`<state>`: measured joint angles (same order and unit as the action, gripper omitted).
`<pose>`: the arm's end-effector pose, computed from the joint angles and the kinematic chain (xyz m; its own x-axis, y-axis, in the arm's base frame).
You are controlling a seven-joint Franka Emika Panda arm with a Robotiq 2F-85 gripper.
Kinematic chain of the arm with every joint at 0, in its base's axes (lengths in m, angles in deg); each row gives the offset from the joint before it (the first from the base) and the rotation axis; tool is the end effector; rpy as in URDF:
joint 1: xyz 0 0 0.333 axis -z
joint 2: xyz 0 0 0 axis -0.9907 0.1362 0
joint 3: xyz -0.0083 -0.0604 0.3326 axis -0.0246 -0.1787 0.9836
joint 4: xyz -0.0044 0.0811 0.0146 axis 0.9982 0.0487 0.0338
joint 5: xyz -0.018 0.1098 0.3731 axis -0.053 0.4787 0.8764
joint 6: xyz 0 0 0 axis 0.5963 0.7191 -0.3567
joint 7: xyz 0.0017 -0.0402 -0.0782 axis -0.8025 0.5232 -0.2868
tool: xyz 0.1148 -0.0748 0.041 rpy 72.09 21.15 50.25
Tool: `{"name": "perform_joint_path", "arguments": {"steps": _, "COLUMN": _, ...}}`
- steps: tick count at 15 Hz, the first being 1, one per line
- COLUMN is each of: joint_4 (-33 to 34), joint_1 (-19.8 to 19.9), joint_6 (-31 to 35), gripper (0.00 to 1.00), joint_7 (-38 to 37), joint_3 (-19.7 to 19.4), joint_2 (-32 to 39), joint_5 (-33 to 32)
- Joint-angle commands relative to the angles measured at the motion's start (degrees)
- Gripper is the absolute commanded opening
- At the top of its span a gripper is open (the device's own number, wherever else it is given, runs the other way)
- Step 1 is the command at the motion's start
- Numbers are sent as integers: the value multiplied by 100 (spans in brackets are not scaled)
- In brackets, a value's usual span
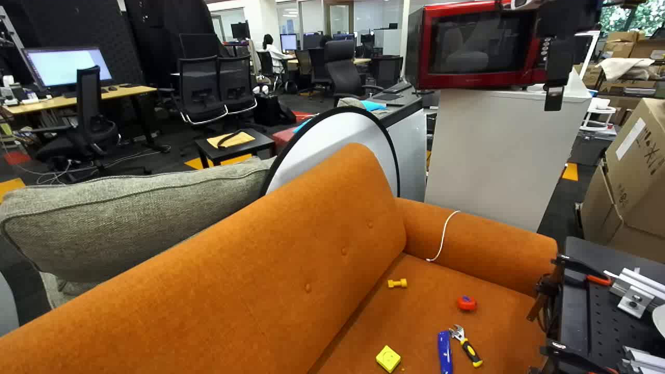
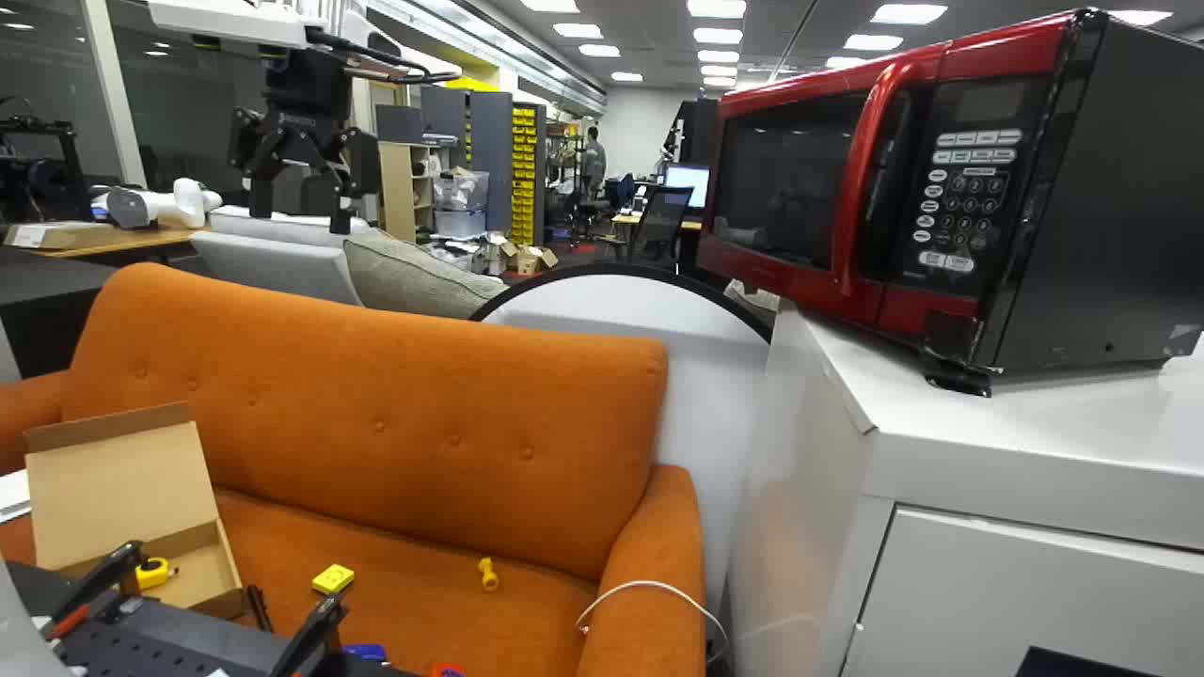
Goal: Put the yellow box and the brown stick object in the box
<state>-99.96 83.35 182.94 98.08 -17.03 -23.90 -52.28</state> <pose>0.3277 -0.0470 0.4861 0.9869 0.0469 -0.1542 0.0354 -0.9964 -0.0765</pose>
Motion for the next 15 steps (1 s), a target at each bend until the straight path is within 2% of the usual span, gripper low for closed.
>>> {"name": "perform_joint_path", "arguments": {"steps": 1, "joint_4": 10, "joint_1": 38, "joint_6": -10, "gripper": 100, "joint_7": 16, "joint_3": 32, "joint_2": 4, "joint_5": 17}}
{"name": "perform_joint_path", "arguments": {"steps": 5, "joint_4": -16, "joint_1": 12, "joint_6": 146, "gripper": 100, "joint_7": -18, "joint_3": 63, "joint_2": 152, "joint_5": 41}}
{"name": "perform_joint_path", "arguments": {"steps": 9, "joint_4": -103, "joint_1": -153, "joint_6": 1062, "gripper": 100, "joint_7": -23, "joint_3": 253, "joint_2": 581, "joint_5": 96}}
{"name": "perform_joint_path", "arguments": {"steps": 12, "joint_4": -47, "joint_1": -389, "joint_6": 1874, "gripper": 100, "joint_7": -88, "joint_3": 500, "joint_2": 1232, "joint_5": 191}}
{"name": "perform_joint_path", "arguments": {"steps": 15, "joint_4": -29, "joint_1": -502, "joint_6": 2438, "gripper": 100, "joint_7": -242, "joint_3": 751, "joint_2": 1906, "joint_5": 3}}
